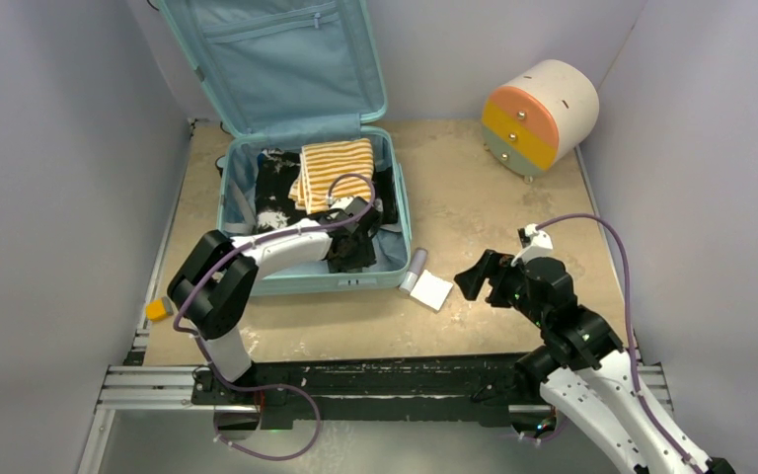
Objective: Pack the luggage
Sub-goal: Place the clothes in the luggage, then pick up the makeup from the center of the board.
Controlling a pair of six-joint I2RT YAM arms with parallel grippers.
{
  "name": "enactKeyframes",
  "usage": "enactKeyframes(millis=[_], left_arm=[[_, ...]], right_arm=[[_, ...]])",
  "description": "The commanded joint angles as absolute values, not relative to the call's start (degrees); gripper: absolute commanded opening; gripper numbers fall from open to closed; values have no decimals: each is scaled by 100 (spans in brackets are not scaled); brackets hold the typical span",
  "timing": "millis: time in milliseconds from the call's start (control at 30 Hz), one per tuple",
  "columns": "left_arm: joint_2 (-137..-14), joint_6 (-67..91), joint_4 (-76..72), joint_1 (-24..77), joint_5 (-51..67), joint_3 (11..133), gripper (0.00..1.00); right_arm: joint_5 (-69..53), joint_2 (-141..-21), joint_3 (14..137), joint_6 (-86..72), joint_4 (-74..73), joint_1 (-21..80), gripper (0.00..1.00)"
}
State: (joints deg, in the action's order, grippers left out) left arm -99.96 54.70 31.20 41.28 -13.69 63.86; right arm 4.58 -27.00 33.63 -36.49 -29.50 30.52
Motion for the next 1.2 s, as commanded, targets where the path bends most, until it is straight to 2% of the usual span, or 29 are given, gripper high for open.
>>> enactKeyframes(millis=[0, 133, 433, 733, 833, 1033, 1167], left_arm=[[-9740, 5362, 3032, 4119, -1436, 6355, 63], [-9371, 5131, 2919, 4154, -1277, 6285, 76], [-8182, 4452, 2914, 4252, -865, 6516, 79], [-6883, 2339, 2901, 4247, -26, 7138, 81], [-6146, 1604, 2435, 4250, -151, 6727, 81], [-4644, 1106, 859, 4236, -705, 4959, 82], [-4352, 1127, 791, 4238, -908, 4620, 81]], right_arm=[[399, -2759, 3358, -3693, -2830, 3069, 93], [396, -2810, 3387, -3700, -2822, 3068, 93], [343, -3176, 3681, -3701, -2646, 3067, 93], [625, -4508, 4182, -3894, -2277, 3069, 91], [600, -4932, 4063, -4100, -1652, 3067, 88], [567, -6267, 4202, -4598, -782, 3054, 77], [626, -7231, 4545, -4841, -620, 3050, 72]])
